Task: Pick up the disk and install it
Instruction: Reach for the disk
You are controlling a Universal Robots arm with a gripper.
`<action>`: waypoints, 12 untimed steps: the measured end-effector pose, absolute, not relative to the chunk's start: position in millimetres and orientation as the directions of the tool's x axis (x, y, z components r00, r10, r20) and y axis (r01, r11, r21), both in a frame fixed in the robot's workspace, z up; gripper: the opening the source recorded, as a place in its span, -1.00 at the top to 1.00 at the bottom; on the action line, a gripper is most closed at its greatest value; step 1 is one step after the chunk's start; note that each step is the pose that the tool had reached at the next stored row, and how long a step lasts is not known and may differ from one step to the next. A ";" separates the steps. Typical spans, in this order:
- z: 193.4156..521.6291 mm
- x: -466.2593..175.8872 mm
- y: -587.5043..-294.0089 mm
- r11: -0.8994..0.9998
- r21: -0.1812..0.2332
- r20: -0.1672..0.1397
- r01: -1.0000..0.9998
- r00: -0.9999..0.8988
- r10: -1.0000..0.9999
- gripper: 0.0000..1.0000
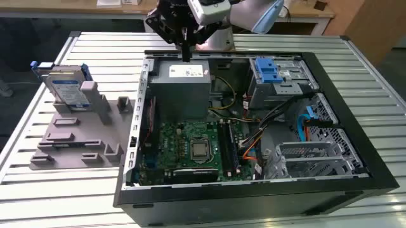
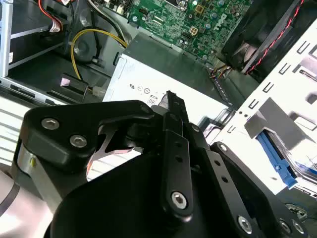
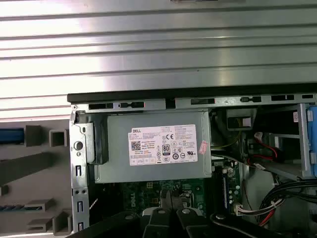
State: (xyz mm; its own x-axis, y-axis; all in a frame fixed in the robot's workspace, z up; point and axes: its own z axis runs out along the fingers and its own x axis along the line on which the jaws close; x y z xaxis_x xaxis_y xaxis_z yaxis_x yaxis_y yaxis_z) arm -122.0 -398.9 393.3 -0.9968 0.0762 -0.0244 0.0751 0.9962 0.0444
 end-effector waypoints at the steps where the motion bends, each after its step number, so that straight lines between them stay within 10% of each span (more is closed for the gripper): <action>1: 393.3 -121.9 -398.9 0.996 0.044 -0.024 0.075 -0.997 0.076 0.79; 12: 393.2 -125.4 -396.3 0.996 0.044 -0.024 0.075 -0.997 0.076 0.79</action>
